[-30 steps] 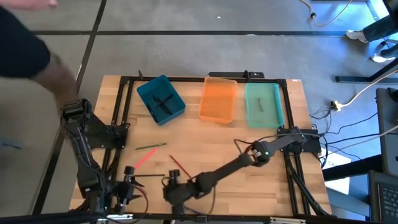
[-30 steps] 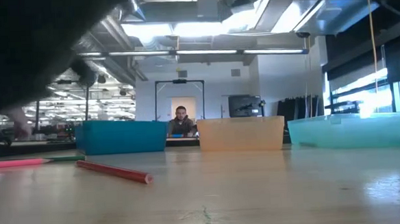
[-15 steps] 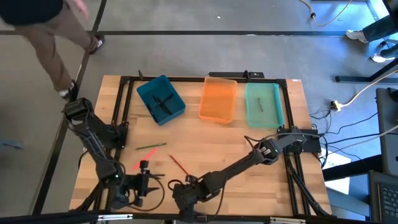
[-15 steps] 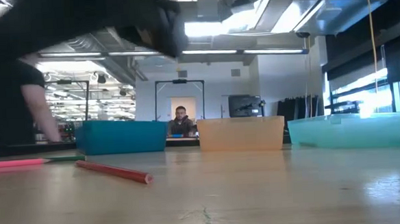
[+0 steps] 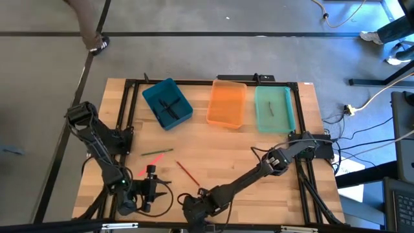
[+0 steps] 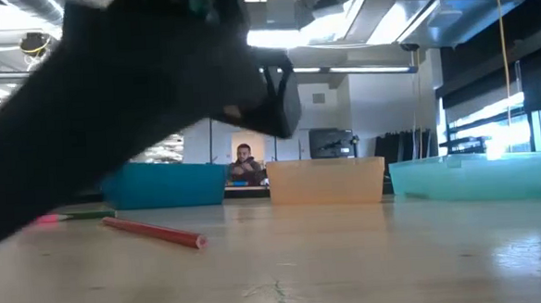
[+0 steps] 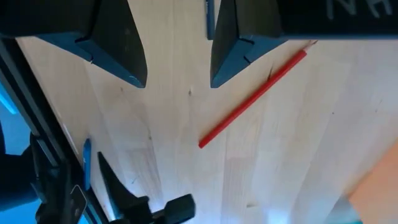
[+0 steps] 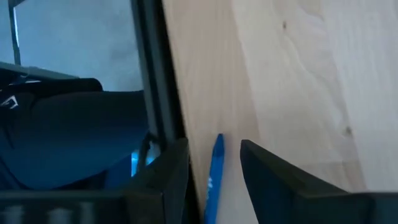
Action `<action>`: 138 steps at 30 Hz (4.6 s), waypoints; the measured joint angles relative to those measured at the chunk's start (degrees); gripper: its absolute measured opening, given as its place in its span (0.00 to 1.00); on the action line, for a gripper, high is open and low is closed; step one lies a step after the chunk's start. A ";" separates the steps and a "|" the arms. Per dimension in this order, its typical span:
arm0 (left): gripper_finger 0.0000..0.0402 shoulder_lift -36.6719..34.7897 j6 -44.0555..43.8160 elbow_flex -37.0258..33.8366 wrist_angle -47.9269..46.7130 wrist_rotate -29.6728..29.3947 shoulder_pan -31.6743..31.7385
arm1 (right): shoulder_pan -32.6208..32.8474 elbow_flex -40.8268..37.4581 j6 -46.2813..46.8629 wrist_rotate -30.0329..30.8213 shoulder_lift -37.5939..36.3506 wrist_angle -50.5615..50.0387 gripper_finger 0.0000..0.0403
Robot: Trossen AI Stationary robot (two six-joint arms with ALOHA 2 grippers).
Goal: Sort crayons/erasers/pens/pencils in bins
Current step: Put the blue crayon into the light blue bin
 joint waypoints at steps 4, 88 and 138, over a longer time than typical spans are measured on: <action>0.42 0.00 0.05 0.00 0.16 -0.19 0.00 | 0.77 -0.02 -1.40 1.55 0.29 -0.31 0.37; 0.42 0.00 -2.66 0.00 -0.43 -2.44 -3.12 | 1.53 0.59 -83.92 -0.57 0.41 -23.02 0.27; 0.42 -0.67 -3.25 0.00 -2.86 -16.55 -0.42 | -12.86 0.31 -54.99 13.85 -10.63 -34.07 0.03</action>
